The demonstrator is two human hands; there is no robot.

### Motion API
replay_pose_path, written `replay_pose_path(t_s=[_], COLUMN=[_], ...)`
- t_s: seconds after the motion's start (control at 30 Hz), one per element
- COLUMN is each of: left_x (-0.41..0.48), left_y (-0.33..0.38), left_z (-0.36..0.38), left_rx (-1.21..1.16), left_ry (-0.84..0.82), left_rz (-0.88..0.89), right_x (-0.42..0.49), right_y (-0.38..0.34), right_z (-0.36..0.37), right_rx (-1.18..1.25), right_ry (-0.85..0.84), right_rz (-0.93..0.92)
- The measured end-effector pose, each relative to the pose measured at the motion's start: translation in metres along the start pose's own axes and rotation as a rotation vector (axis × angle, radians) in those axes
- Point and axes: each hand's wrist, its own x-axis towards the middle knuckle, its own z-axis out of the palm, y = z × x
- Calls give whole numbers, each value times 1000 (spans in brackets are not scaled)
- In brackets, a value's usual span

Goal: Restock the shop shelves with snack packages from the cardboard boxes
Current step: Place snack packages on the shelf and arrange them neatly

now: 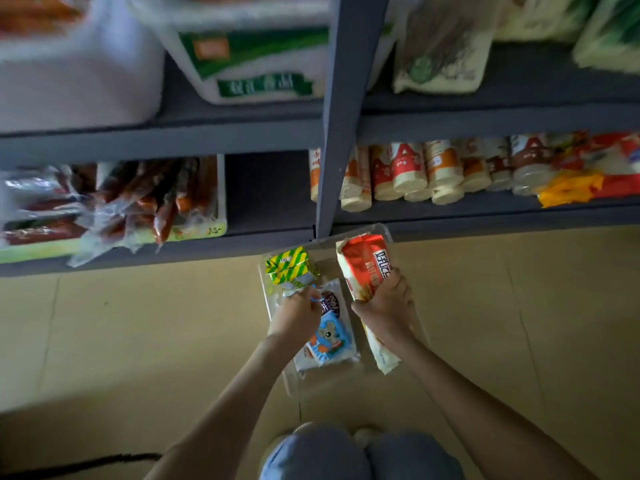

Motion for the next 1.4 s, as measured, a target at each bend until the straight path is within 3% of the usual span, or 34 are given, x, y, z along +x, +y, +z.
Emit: replay_pose_path(t_s=[0.37,0.63,0.8,1.0,1.23,1.4], left_x=[-234,-381,-435,-464,-514,-547], left_y=[140,174,167,118,33,-20], left_z=[-193,-310,-362,-434,-547,-638], left_rx=[-442,-771,-957,-1063,-1186,-1159], left_ry=[19,150,255,451,491,506], left_rz=[-59,-147,-97,-47,36,169], right_x=[-193,-316,-374,-424,-474,-521], right_y=[-141,-236,-291,-369,-486,-563], right_z=[-257,-388,-420,-426,-452,-451], right_rx=[60,53,31,51,229,319], right_ry=[-27,-39,12,-83,-481,-412], right_rz=[-248,-466,-616,-804,-935,-1016])
